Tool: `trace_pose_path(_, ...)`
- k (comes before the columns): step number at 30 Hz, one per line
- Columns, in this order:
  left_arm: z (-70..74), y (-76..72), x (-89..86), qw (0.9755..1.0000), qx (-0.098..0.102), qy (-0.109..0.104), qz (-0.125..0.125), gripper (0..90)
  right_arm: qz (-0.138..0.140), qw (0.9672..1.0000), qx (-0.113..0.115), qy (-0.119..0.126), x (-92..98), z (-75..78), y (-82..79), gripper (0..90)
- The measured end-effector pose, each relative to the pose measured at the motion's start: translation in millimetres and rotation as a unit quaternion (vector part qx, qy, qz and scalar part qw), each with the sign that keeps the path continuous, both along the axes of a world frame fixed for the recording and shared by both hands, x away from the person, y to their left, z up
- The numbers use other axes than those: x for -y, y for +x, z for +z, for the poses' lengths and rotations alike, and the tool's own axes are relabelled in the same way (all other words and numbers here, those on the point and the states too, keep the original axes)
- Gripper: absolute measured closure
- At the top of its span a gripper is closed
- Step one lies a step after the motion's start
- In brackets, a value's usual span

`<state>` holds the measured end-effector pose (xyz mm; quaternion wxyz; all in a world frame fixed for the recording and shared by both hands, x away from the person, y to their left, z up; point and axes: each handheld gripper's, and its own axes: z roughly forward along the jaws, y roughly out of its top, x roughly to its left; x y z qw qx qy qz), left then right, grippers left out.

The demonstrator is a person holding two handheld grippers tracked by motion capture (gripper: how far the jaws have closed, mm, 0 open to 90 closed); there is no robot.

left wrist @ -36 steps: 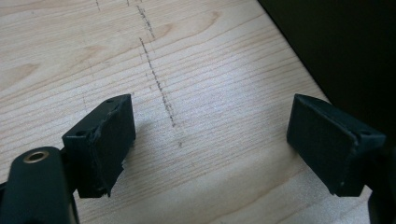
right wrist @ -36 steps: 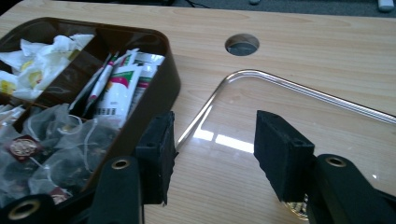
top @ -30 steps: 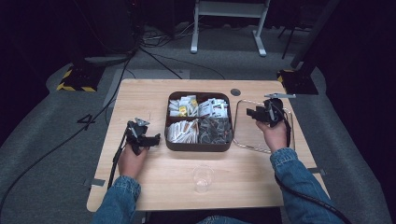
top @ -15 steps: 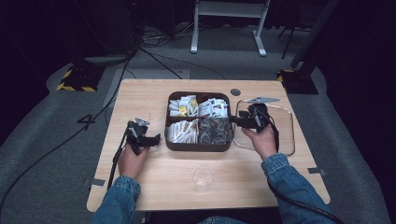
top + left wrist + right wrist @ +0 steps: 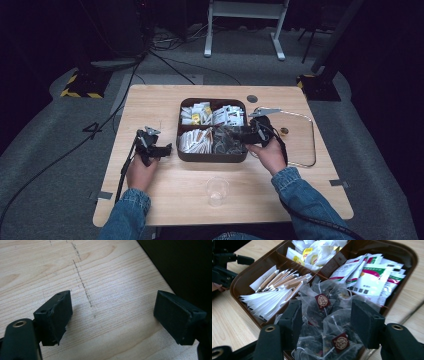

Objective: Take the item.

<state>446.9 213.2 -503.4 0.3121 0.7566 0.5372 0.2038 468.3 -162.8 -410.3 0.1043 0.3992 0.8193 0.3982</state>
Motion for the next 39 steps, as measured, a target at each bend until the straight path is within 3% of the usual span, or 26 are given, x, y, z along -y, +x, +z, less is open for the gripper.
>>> trace_pose_path(14,0.1,-1.7,-0.3,1.0,0.0,0.001,-0.004,15.7,0.033,0.9985,0.002,-0.043,-33.0,-16.1,4.4,39.8)
trace_pose_path(15,0.1,-1.7,-0.3,1.0,0.0,0.001,-0.004,15.7,0.033,0.9976,0.007,-0.06,-36.4,-18.1,5.6,41.6)
trace_pose_path(17,0.1,-1.7,-0.3,1.0,0.0,0.001,-0.004,15.7,0.032,0.9972,0.007,-0.067,-37.3,-19.3,6.5,43.4)
trace_pose_path(19,0.1,-1.6,-0.4,1.0,0.0,0.001,-0.004,15.7,0.024,0.9958,0.005,-0.088,-38.5,-22.7,9.9,48.7)
trace_pose_path(25,0.1,-1.4,-0.6,1.0,0.0,0.002,-0.006,15.6,0.021,0.9947,0.002,-0.101,-40.1,-25.9,13.6,59.3)
trace_pose_path(26,0.1,-1.4,-0.5,1.0,0.0,0.002,-0.006,15.7,0.028,0.9943,0.002,-0.103,-41.2,-25.9,13.2,68.2)
trace_pose_path(27,0.1,-1.4,-0.5,1.0,0.0,0.002,-0.006,15.7,0.028,0.9943,0.002,-0.103,-41.2,-25.9,13.2,68.2)
trace_pose_path(31,0.1,-1.4,-0.5,1.0,0.0,0.002,-0.006,15.7,0.039,0.9934,0.004,-0.108,-42.0,-27.3,11.5,86.8)
trace_pose_path(39,0.1,-1.4,-0.5,1.0,0.0,0.002,-0.006,15.7,0.041,0.9947,0.013,-0.093,-39.3,-24.4,8.8,89.6)
